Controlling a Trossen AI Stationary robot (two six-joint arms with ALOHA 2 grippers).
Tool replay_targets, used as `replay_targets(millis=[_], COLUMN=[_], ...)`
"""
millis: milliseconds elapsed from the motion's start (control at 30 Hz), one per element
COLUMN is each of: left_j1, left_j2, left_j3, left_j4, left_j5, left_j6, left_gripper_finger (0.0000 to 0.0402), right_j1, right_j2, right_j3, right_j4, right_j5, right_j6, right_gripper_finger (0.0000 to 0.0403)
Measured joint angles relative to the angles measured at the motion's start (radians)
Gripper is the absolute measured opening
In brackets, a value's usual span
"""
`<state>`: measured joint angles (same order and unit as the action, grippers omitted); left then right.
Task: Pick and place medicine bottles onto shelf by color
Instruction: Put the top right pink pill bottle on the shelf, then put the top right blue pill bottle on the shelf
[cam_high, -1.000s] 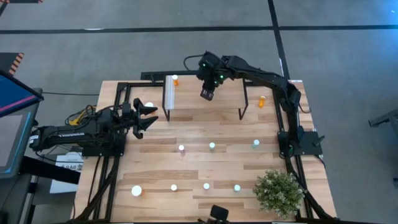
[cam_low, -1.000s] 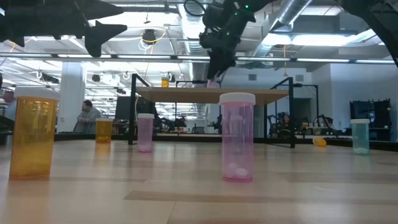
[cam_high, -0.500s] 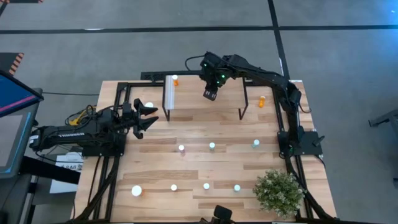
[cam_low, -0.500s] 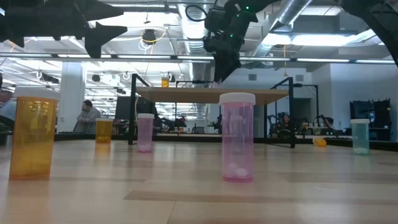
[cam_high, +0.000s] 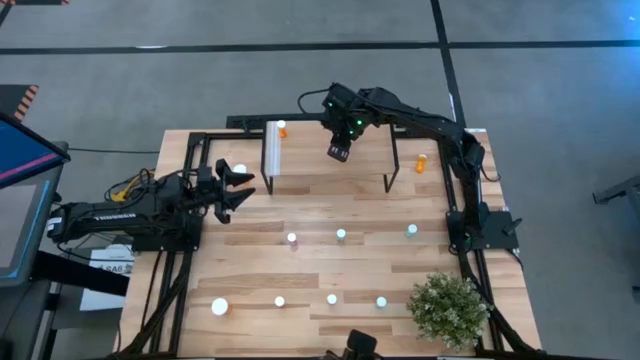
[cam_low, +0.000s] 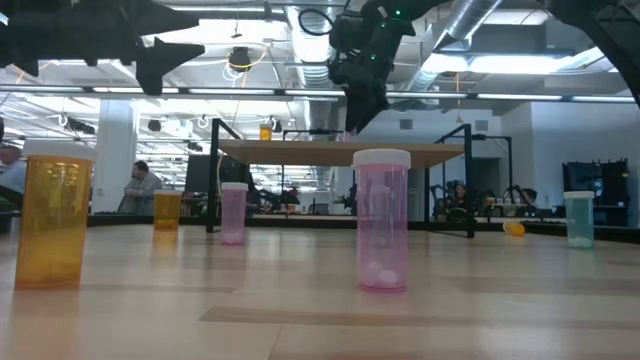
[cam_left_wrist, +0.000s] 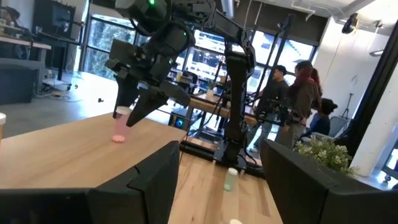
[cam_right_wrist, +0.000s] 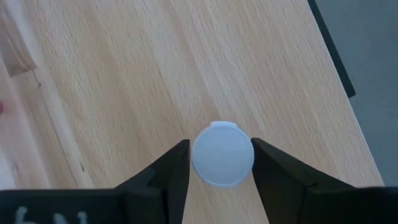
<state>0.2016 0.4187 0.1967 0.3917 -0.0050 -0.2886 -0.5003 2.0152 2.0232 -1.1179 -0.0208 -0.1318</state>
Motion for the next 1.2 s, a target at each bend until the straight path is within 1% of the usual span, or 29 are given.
replay_targets(millis=[267, 633, 733, 833, 1000, 1200], left_j1=[0.000, 0.000, -0.001, 0.000, 0.000, 0.000], left_j2=[0.000, 0.000, 0.000, 0.000, 0.000, 0.000], left_j3=[0.000, 0.000, 0.000, 0.000, 0.000, 0.000], left_j4=[-0.023, -0.042, -0.045, -0.045, -0.063, -0.070], left_j5=[0.001, 0.000, -0.028, -0.057, -0.046, -0.046], left_j6=[0.000, 0.001, 0.006, 0.007, 0.006, 0.006], left_gripper_finger=[0.0215, 0.0215, 0.0215, 0.0215, 0.0215, 0.0215], right_j1=[0.000, -0.006, -0.007, -0.008, 0.002, 0.046], right_j2=[-0.006, -0.016, -0.028, -0.057, -0.123, -0.202], right_j3=[0.000, -0.001, -0.001, -0.001, -0.001, -0.001], right_j4=[-0.035, -0.092, -0.096, -0.097, -0.115, -0.127], right_j5=[0.000, 0.001, 0.001, 0.001, 0.001, 0.000], right_j6=[0.000, 0.029, 0.020, 0.023, 0.050, 0.058], right_gripper_finger=[0.0220, 0.0224, 0.0224, 0.0224, 0.0224, 0.0224])
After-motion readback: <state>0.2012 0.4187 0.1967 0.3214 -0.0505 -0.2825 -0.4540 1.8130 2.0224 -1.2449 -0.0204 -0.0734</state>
